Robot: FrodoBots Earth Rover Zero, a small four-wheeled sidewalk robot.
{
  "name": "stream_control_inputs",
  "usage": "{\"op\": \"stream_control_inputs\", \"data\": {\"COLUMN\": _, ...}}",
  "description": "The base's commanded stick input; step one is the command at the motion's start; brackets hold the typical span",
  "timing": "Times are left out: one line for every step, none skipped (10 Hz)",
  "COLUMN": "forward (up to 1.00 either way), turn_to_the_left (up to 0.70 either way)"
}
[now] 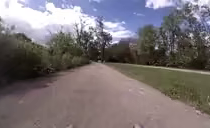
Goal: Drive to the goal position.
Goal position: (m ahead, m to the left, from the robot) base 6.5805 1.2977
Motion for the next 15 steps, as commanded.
{"op": "stream_control_inputs", "data": {"forward": 1.00, "turn_to_the_left": 0.00}}
{"op": "stream_control_inputs", "data": {"forward": 1.00, "turn_to_the_left": 0.00}}
{"op": "stream_control_inputs", "data": {"forward": 1.00, "turn_to_the_left": 0.00}}
{"op": "stream_control_inputs", "data": {"forward": 1.00, "turn_to_the_left": 0.00}}
{"op": "stream_control_inputs", "data": {"forward": 1.00, "turn_to_the_left": 0.00}}
{"op": "stream_control_inputs", "data": {"forward": 1.00, "turn_to_the_left": 0.00}}
{"op": "stream_control_inputs", "data": {"forward": 1.00, "turn_to_the_left": 0.00}}
{"op": "stream_control_inputs", "data": {"forward": 1.00, "turn_to_the_left": 0.00}}
{"op": "stream_control_inputs", "data": {"forward": 1.00, "turn_to_the_left": 0.00}}
{"op": "stream_control_inputs", "data": {"forward": 1.00, "turn_to_the_left": 0.00}}
{"op": "stream_control_inputs", "data": {"forward": 1.00, "turn_to_the_left": 0.00}}
{"op": "stream_control_inputs", "data": {"forward": 1.00, "turn_to_the_left": 0.00}}
{"op": "stream_control_inputs", "data": {"forward": 1.00, "turn_to_the_left": 0.00}}
{"op": "stream_control_inputs", "data": {"forward": 1.00, "turn_to_the_left": 0.00}}
{"op": "stream_control_inputs", "data": {"forward": 1.00, "turn_to_the_left": 0.00}}
